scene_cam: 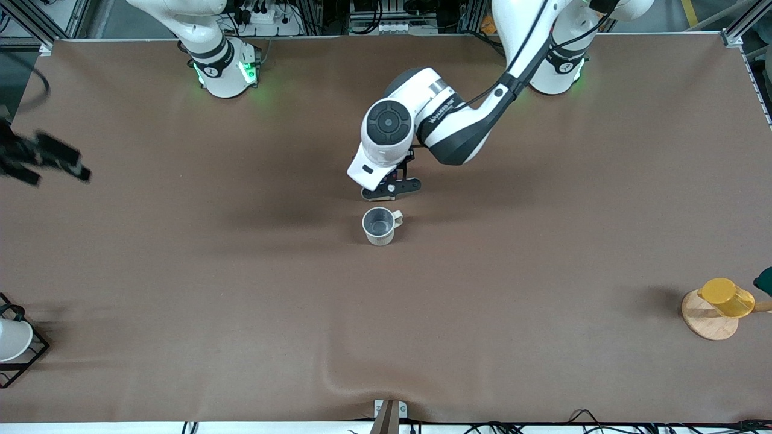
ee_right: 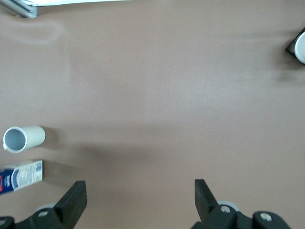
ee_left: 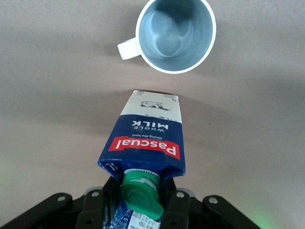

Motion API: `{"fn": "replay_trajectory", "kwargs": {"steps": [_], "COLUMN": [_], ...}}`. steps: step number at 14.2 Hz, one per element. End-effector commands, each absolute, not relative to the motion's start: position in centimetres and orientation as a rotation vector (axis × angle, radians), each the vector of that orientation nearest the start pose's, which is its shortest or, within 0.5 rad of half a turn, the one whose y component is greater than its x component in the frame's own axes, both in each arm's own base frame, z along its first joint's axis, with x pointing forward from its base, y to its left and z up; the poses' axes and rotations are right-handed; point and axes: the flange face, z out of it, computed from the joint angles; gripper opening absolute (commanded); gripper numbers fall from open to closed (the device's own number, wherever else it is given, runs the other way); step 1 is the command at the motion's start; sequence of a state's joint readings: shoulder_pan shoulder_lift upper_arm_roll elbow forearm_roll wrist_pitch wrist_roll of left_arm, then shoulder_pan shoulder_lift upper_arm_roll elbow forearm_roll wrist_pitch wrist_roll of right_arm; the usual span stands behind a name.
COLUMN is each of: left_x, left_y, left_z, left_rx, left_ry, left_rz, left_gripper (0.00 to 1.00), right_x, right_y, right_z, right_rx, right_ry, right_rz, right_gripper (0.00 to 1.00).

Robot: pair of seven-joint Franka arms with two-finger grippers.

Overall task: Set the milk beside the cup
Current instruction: 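Lower the milk carton beside the mug and open the left gripper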

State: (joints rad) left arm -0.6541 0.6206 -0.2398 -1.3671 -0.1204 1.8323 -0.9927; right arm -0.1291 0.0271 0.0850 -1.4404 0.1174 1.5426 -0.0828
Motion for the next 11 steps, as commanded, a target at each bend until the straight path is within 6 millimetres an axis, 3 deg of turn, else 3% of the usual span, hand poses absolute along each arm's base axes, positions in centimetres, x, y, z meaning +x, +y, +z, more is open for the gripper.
{"fn": "replay_trajectory", "kwargs": {"steps": [1,3,6,9,10,11], "left_x": [46.5,46.6,46.6,46.6,46.7,46.7], "left_y": [-54.2,-54.2,-54.2,-54.2,-54.2,-54.3], "left_z": [35.0,34.7,34.7,34.3,34.4,34.3], "left_rx": [-3.122,-3.12,-3.123,-3.122,-3.126,-3.129], "left_ry": [-0.262,-0.237,-0.214,-0.188,-0.189,-0.189], "left_rz": [0.386,0.376,0.374,0.38,0.373,0.37], "left_gripper": [0.04,0.04,0.04,0.07,0.11,0.24], "right_x": [55.7,55.1,55.9,56.3,56.3,56.3], "right_y": [-1.2,-0.8,-1.1,0.1,0.1,0.2], "right_z": [64.3,63.1,62.1,63.4,63.4,63.5], "right_rx": [-3.036,-3.04,-3.043,-3.057,-3.057,-3.056], "right_ry": [-0.128,-0.118,-0.105,-0.094,-0.077,-0.066], "right_rz": [-0.085,-0.107,-0.105,-0.132,-0.132,-0.131], "right_gripper": [1.0,1.0,1.0,1.0,1.0,1.0]}}
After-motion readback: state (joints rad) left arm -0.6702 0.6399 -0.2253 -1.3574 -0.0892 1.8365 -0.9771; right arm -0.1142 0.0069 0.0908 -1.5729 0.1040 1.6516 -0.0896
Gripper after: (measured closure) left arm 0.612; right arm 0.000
